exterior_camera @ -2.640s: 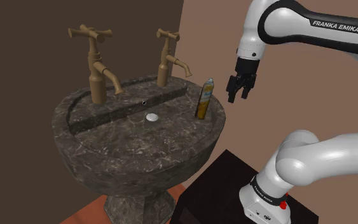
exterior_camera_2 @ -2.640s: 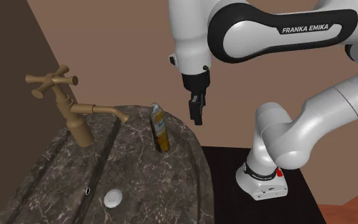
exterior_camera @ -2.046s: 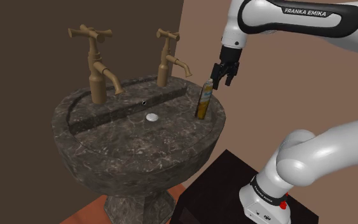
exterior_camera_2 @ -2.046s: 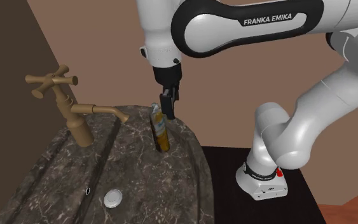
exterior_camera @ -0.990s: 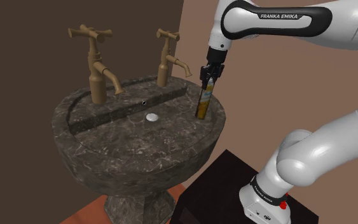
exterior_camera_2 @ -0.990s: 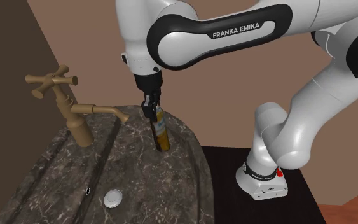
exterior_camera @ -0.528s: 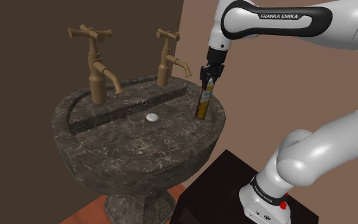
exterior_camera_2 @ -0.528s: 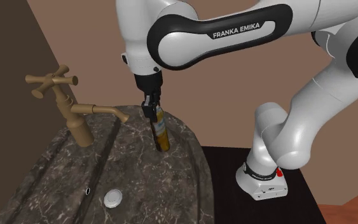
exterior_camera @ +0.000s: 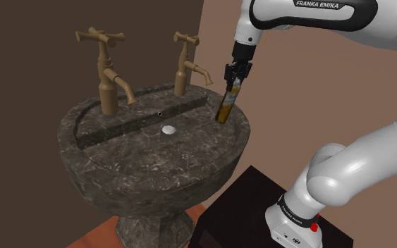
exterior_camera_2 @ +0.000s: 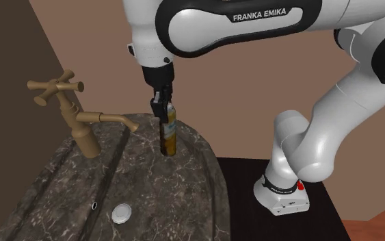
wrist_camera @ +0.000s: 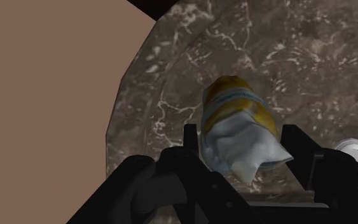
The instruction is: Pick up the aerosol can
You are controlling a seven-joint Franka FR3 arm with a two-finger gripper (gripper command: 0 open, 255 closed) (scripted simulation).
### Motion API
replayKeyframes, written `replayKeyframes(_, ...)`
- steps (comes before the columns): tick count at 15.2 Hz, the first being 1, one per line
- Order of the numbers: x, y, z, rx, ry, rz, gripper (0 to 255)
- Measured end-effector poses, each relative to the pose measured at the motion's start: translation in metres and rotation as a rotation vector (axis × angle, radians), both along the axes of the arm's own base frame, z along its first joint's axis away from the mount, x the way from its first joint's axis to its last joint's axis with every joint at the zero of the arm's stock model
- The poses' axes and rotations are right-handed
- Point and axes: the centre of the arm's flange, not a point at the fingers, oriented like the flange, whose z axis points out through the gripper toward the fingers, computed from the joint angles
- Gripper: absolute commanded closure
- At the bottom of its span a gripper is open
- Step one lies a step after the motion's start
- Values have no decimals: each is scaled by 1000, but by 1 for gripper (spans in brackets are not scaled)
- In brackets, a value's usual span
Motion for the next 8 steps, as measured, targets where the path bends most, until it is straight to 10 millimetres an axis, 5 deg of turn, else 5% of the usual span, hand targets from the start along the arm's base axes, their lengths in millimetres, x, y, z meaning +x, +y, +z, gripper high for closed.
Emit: replayKeyframes(8, 1, -1, 41, 0, 0, 0, 255)
